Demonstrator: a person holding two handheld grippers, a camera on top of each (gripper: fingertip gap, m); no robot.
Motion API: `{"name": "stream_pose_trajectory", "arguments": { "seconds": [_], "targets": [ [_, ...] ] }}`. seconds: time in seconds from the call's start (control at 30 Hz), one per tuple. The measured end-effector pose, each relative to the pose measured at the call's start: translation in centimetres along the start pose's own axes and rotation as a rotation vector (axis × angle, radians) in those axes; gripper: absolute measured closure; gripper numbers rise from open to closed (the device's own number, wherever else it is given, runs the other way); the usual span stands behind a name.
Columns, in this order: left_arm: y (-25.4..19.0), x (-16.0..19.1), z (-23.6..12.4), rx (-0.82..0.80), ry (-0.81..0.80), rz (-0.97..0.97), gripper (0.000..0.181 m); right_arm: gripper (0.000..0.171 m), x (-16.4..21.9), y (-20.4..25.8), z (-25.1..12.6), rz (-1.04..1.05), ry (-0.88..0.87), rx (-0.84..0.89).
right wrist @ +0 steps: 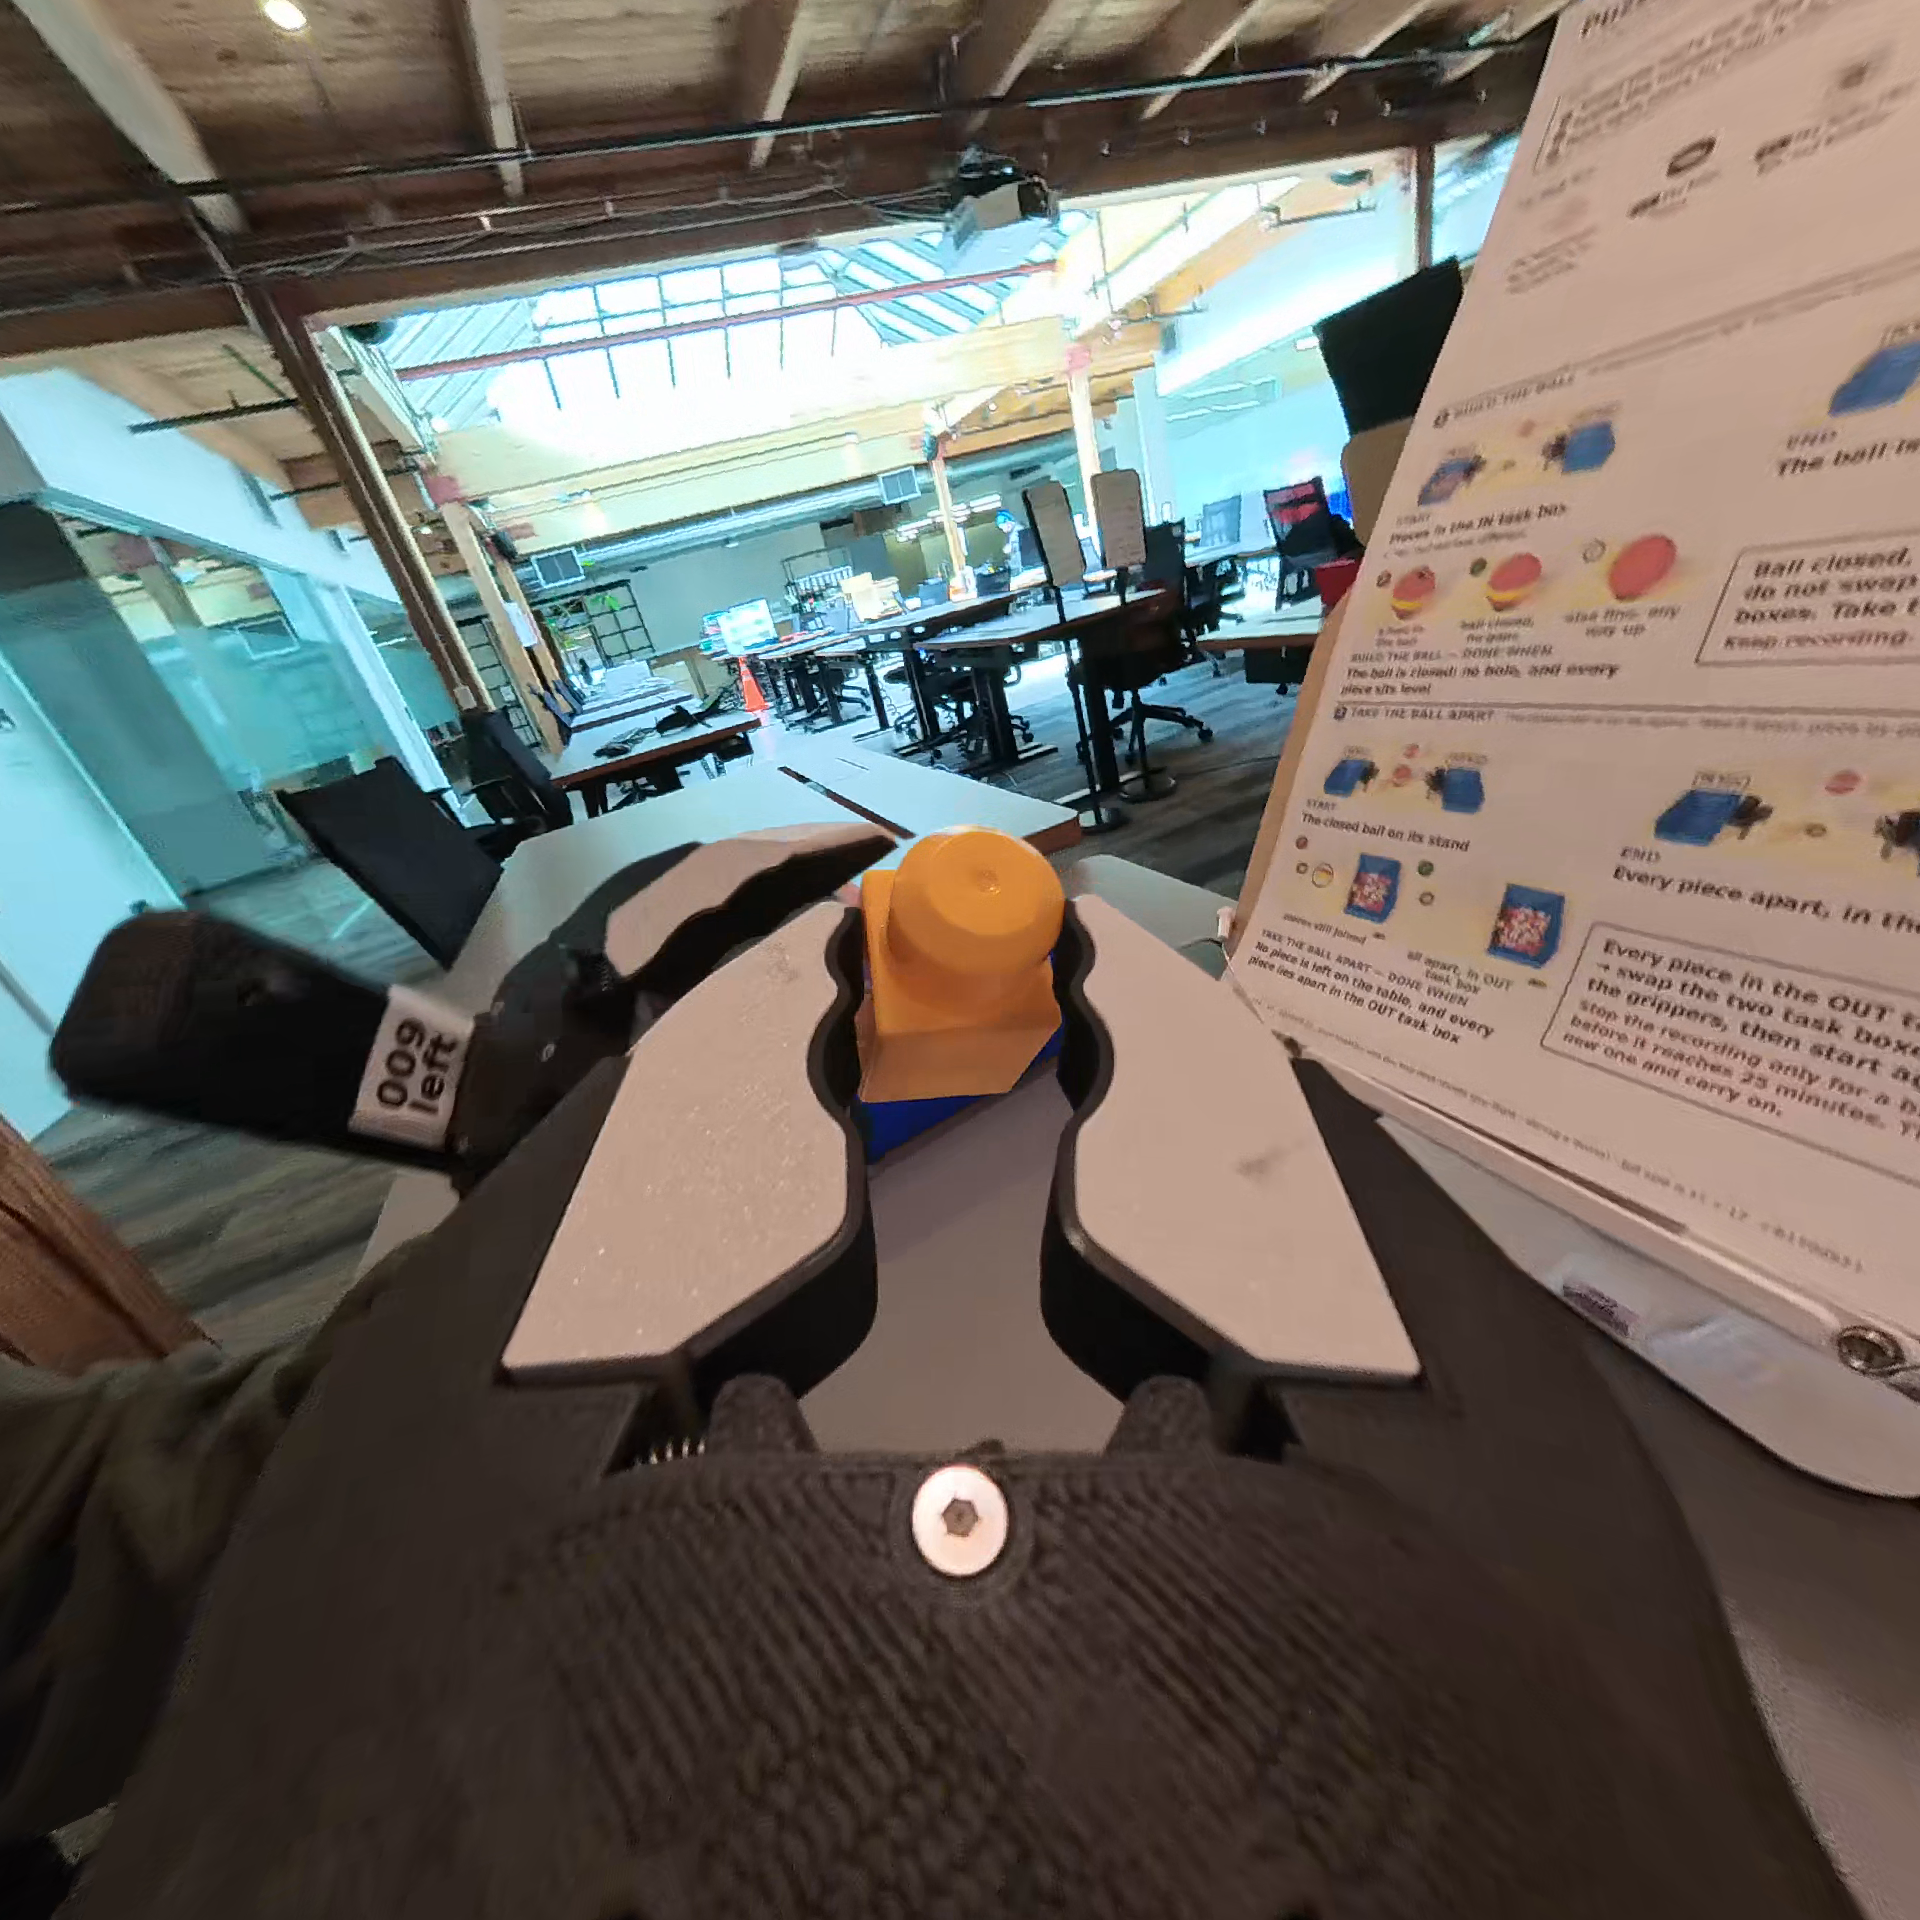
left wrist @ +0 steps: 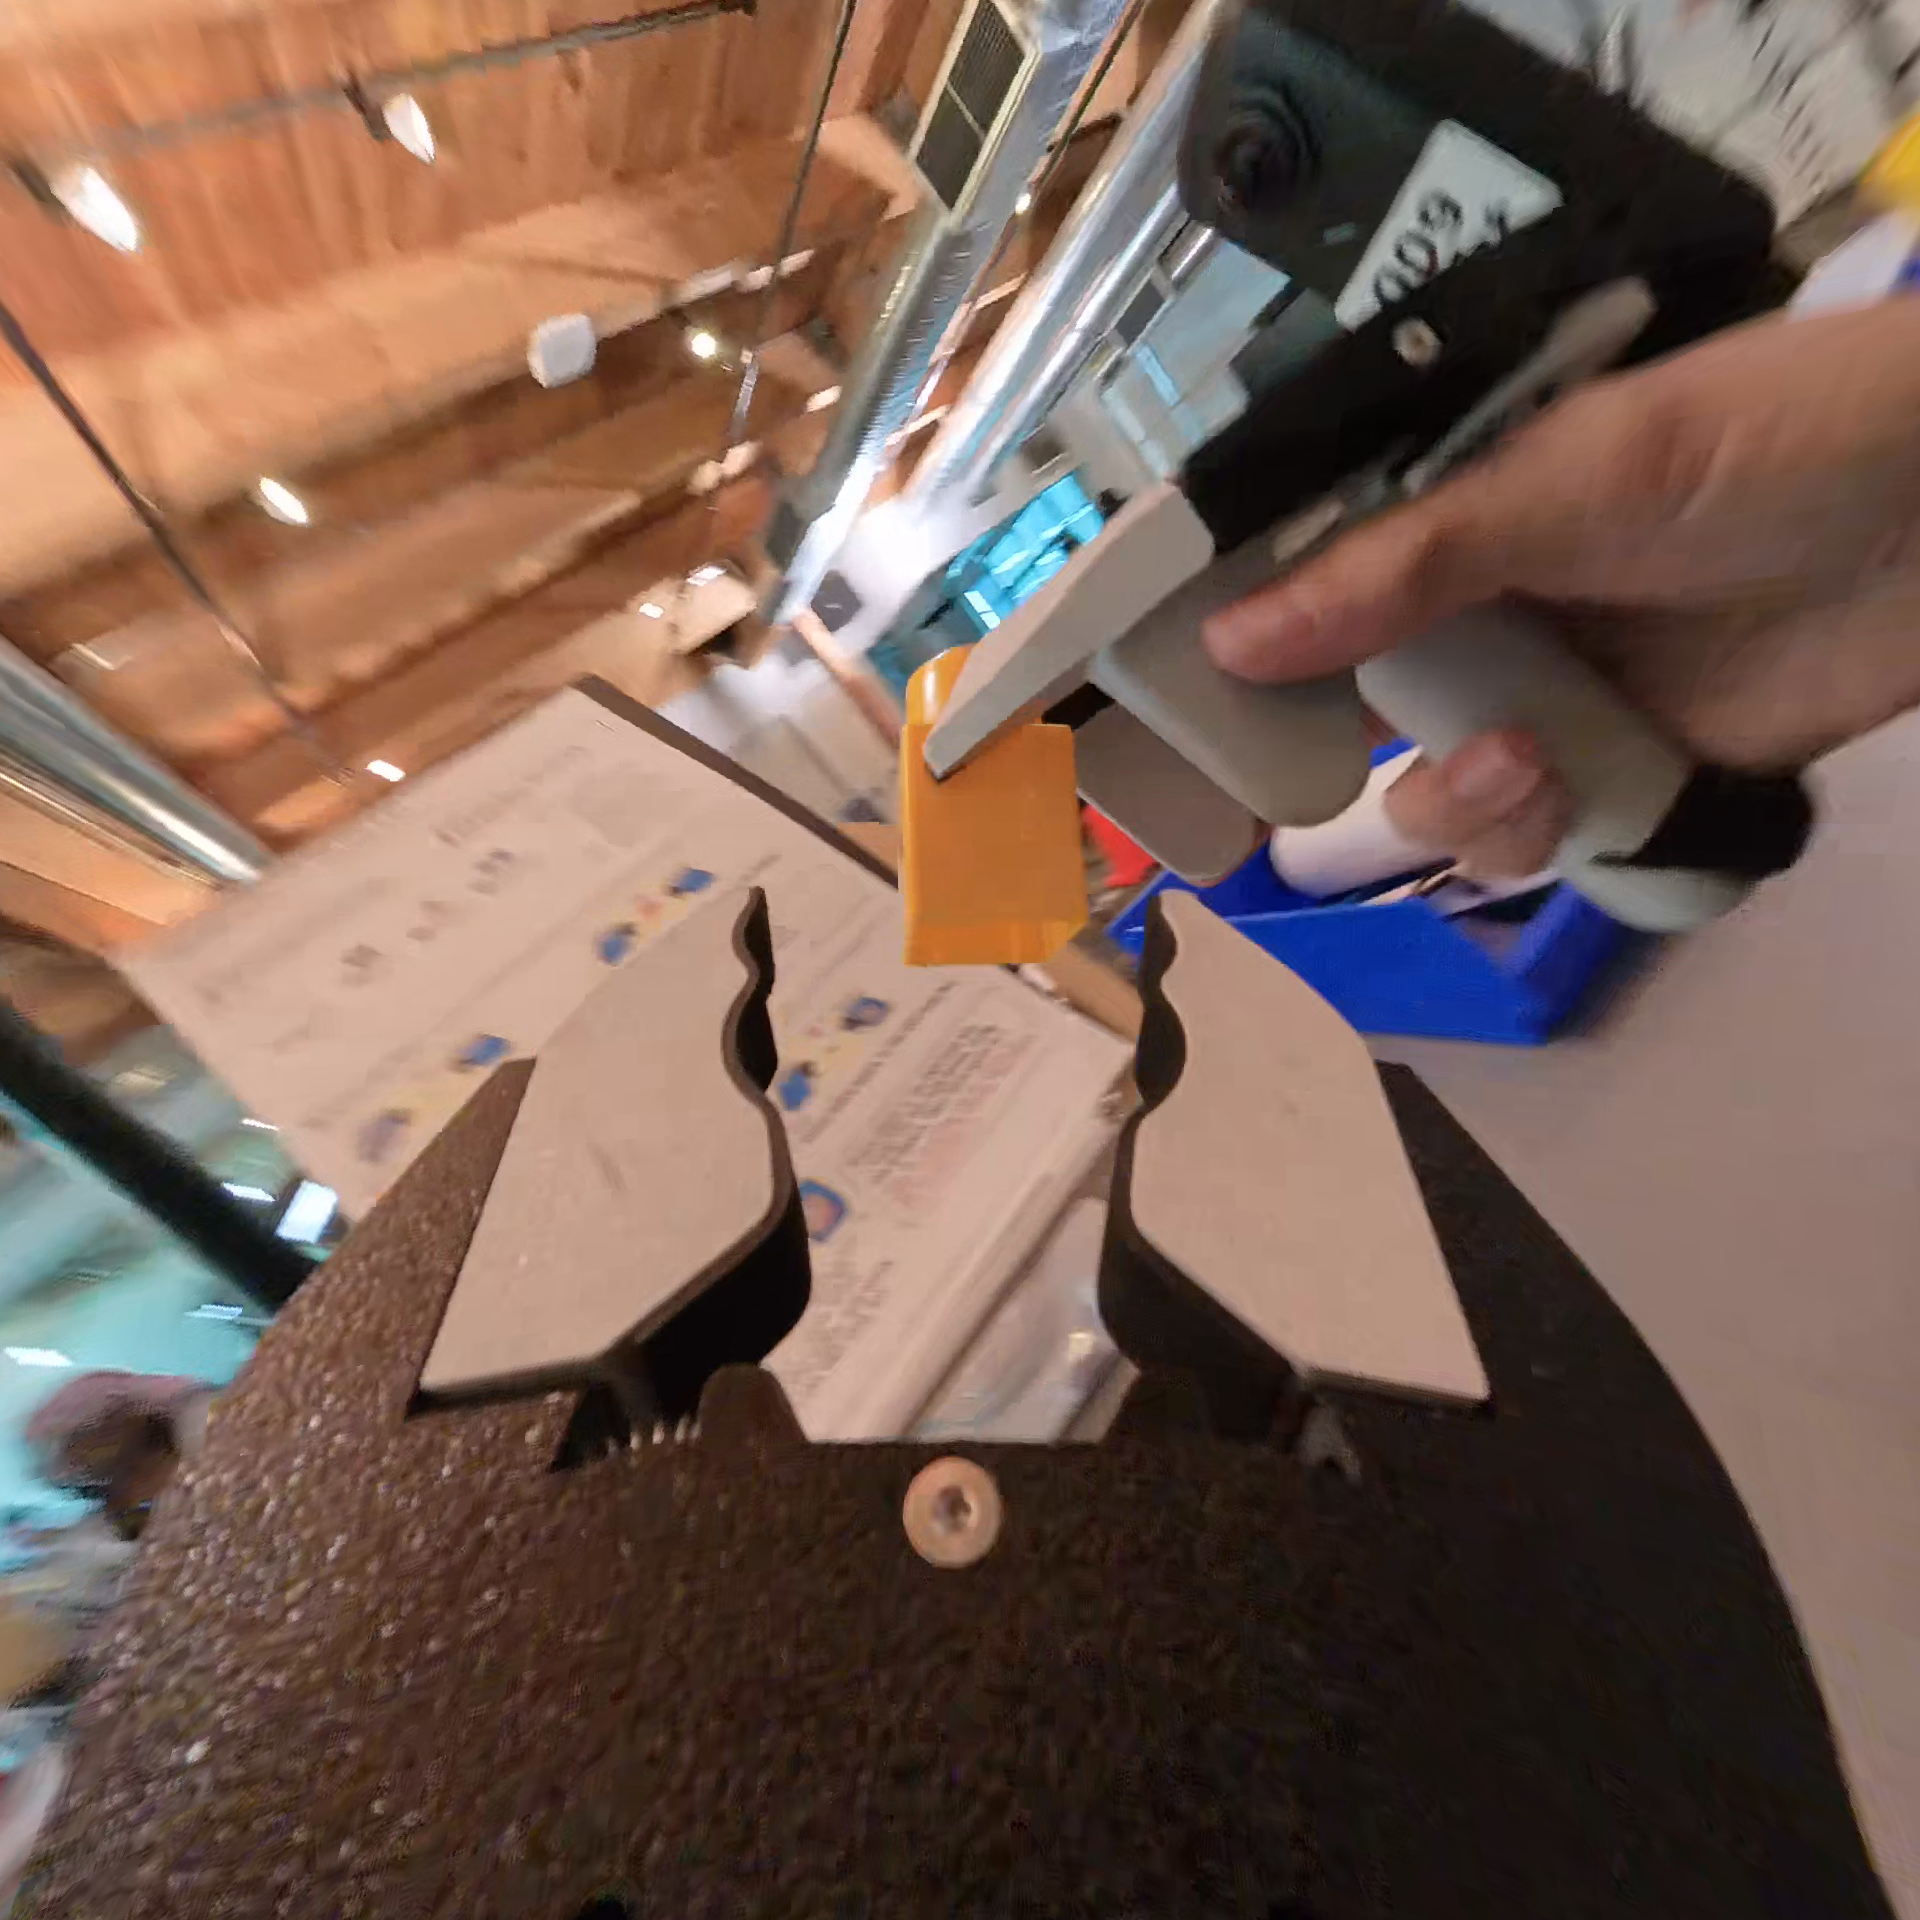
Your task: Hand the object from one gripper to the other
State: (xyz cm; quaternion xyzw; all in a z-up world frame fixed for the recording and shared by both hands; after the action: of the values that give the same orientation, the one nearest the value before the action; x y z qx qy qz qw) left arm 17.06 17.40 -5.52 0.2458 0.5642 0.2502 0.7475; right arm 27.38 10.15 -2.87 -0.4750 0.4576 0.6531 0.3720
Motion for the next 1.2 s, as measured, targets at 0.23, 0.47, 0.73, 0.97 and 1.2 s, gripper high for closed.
{"name": "stream_pose_trajectory", "arguments": {
  "seconds": [0.23,0.47,0.73,0.97,1.2],
  "targets": [
    [-0.6,0.4,0.4,-0.137,0.087,0.292,0.145,0.136,0.4,0.7,0.8,-0.022,0.035,-0.002],
    [0.0,0.4,0.3,-0.074,0.041,0.031,0.145,0.134,0.2,1.0,0.5,-0.093,0.009,-0.009],
    [3.2,-0.4,-1.9,0.235,-0.412,-0.78,0.145,0.123,-0.2,0.9,-0.4,0.263,-0.094,-0.301],
    [3.0,-0.3,-2.0,0.448,-0.472,-0.993,0.145,0.108,-0.3,3.7,1.2,-0.007,-0.101,-0.292],
    [2.4,-0.2,-1.7,0.508,-0.433,-0.996,0.145,0.137,-0.5,4.7,0.9,-0.245,-0.104,-0.242]
  ]
}}
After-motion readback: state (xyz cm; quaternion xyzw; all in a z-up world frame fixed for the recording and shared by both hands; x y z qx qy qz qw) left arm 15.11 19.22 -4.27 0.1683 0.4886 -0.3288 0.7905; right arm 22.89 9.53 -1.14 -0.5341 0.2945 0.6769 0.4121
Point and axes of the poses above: each gripper's, where its closed fingertips meet, z out along the fingers, x out of its underside, y = z × x across the jaws, the point moved 7 cm from there along -z, back along the fingers
